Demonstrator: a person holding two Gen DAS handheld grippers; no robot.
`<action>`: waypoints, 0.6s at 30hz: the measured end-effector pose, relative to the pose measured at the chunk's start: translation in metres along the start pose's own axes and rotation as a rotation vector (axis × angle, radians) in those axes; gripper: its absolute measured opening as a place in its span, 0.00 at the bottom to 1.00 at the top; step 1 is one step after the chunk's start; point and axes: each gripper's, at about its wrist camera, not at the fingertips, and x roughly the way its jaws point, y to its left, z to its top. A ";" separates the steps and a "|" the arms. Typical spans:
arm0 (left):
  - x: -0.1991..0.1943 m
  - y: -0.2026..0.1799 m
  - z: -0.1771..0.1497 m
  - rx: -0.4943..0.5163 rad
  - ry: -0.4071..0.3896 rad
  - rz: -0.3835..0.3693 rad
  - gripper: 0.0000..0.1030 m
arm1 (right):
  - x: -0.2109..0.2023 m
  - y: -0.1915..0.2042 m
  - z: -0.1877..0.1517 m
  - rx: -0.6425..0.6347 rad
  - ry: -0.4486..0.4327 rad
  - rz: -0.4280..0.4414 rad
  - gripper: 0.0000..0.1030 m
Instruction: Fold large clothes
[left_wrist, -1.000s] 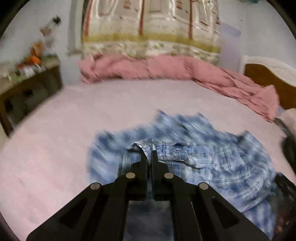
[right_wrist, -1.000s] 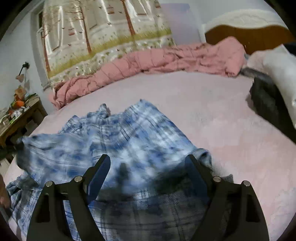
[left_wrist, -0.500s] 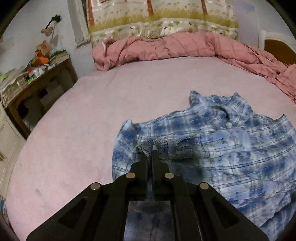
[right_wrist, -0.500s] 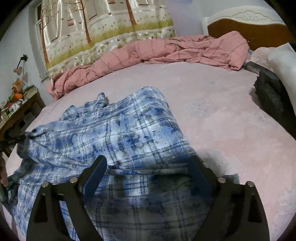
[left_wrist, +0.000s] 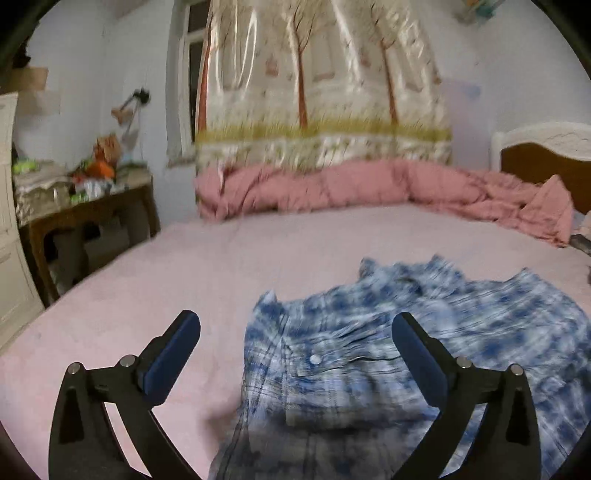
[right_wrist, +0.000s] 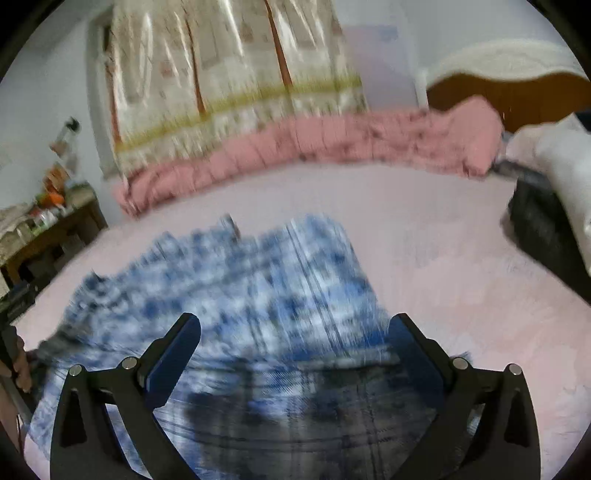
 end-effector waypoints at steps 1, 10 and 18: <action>-0.009 0.000 0.000 -0.001 -0.021 -0.007 1.00 | -0.006 0.002 0.000 -0.006 -0.031 0.004 1.00; -0.078 0.006 -0.028 -0.018 -0.034 -0.107 1.00 | -0.033 0.005 -0.002 0.011 -0.059 0.163 1.00; -0.089 0.018 -0.068 -0.051 0.179 -0.143 1.00 | -0.067 0.014 -0.013 -0.200 0.005 0.005 1.00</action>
